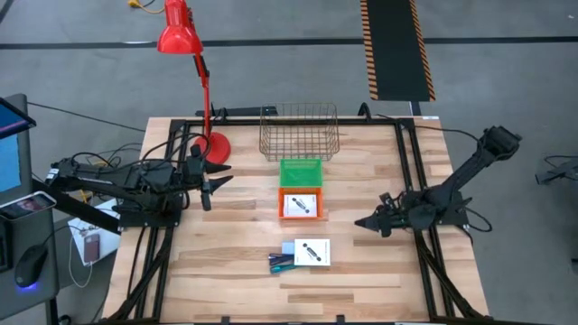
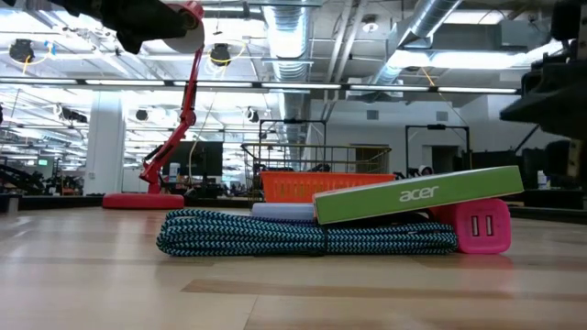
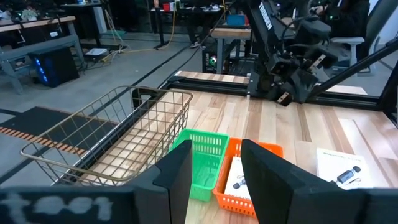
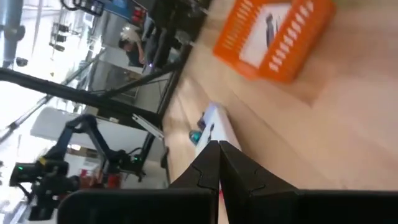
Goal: Pick and place items into bin
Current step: Put the white card reader box into the orange basket
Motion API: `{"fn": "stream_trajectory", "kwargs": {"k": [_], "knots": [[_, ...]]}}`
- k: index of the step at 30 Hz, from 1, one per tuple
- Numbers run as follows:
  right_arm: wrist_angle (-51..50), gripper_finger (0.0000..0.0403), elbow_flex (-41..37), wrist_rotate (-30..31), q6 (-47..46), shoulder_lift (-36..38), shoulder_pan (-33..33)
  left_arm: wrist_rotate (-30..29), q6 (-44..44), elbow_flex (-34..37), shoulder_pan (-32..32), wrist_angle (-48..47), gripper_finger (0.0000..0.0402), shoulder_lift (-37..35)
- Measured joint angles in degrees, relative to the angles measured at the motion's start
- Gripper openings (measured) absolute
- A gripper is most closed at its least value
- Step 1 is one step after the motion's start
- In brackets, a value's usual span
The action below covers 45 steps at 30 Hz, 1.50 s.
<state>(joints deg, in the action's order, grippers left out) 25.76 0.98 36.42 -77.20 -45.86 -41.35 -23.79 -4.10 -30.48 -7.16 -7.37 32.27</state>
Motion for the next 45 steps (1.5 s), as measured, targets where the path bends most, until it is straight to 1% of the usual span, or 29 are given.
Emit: {"fn": "stream_trajectory", "kwargs": {"k": [5, 9, 14, 20, 23, 26, 29, 35, 39, 42, 45], "knots": [[0.7, 0.0, 0.1, -0.3, -10.4, -7.2, -2.1, 0.6, -0.3, 0.0, 0.0, -1.0, 0.0128, 0.0], [2.1, 0.0, 0.1, -0.8, -16.0, -11.7, -3.2, 0.6, -0.3, 0.0, 0.0, -1.0, 0.0128, 0.0], [6.9, 0.0, 0.2, -5.0, -17.2, -15.8, -3.2, 0.6, -0.3, 0.0, 0.0, -1.0, 0.0128, 0.0], [6.9, 0.0, 0.2, -10.0, -18.0, -19.8, -3.2, 0.6, 0.0, 0.0, 0.0, -1.0, 0.0128, 0.0], [7.5, 0.0, 0.3, -11.1, -21.0, -21.4, -3.2, 0.6, 0.0, 0.0, 0.0, -1.0, 0.0128, 0.0], [10.0, 0.0003, 0.3, -12.1, -21.3, -22.5, -3.1, 0.5, 0.0, 0.0, 0.0, -1.0, 0.0128, 0.0], [12.1, 0.0025, 0.5, -12.6, -21.4, -22.8, -3.1, 0.5, -0.2, 0.0, 0.0, -1.0, 0.0128, 0.0], [12.0, 0.0103, 2.3, -13.0, -20.6, -22.8, -3.1, 0.5, -0.3, 0.0, 0.0, -0.9, 0.0128, 0.0], [10.6, 0.0146, 4.3, -12.2, -20.1, -23.1, -3.1, 0.5, -0.3, 0.0, 0.0, -0.9, 0.0128, 0.0], [7.8, 0.017, 6.9, -12.6, -21.2, -25.5, -1.9, 0.5, -0.3, 0.0, 0.0, -0.9, 0.0128, 0.0], [7.8, 0.0189, 9.5, -13.6, -22.7, -29.6, -0.4, 0.5, -0.3, 0.0, 0.0, -0.9, 0.0128, 0.0]]}}
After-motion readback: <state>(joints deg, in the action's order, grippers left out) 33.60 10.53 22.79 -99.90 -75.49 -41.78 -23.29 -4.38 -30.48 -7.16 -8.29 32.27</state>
